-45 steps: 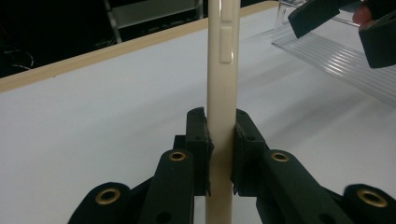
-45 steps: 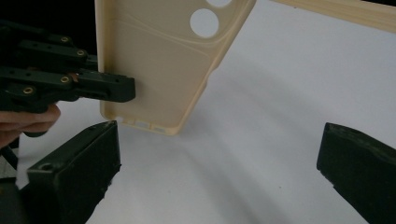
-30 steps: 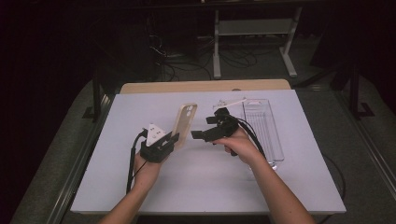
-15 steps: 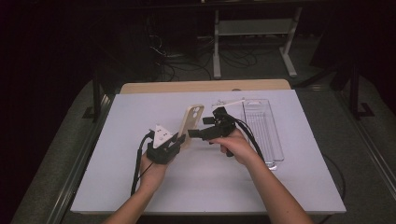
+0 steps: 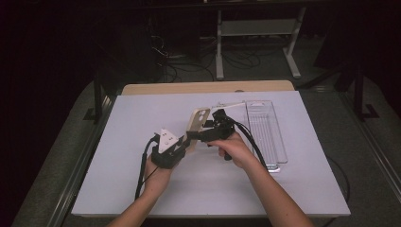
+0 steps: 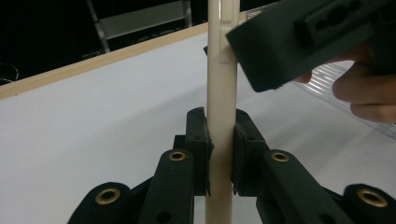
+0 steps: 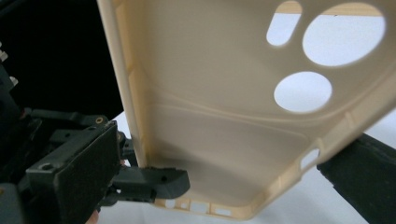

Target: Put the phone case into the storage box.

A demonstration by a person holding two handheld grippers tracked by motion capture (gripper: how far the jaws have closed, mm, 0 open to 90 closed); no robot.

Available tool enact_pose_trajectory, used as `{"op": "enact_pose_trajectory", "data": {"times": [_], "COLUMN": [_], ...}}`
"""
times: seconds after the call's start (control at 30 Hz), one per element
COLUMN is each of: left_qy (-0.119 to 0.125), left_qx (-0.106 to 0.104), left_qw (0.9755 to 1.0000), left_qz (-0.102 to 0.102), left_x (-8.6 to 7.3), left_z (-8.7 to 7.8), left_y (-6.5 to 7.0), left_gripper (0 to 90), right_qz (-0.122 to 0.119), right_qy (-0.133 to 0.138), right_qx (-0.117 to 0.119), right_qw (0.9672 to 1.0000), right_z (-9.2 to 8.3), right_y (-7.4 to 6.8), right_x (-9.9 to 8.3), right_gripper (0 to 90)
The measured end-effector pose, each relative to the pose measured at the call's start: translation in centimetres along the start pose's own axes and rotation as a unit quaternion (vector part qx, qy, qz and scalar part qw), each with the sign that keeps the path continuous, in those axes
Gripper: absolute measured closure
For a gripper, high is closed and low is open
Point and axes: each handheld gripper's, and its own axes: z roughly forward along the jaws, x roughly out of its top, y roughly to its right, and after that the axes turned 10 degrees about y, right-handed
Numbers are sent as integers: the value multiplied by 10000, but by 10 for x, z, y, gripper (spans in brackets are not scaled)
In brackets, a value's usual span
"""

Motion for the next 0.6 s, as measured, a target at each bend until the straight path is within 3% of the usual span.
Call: {"op": "enact_pose_trajectory", "data": {"times": [0.6], "left_qy": [50], "left_qx": [-89], "left_qw": [9999], "left_qz": [31], "left_x": [-3], "left_z": [2], "left_y": [8], "left_gripper": [792], "right_qz": [278], "right_qy": [176], "right_qx": [-36], "right_qw": [9995], "right_z": [6], "right_y": [1], "right_x": [-4], "right_gripper": [0]}}
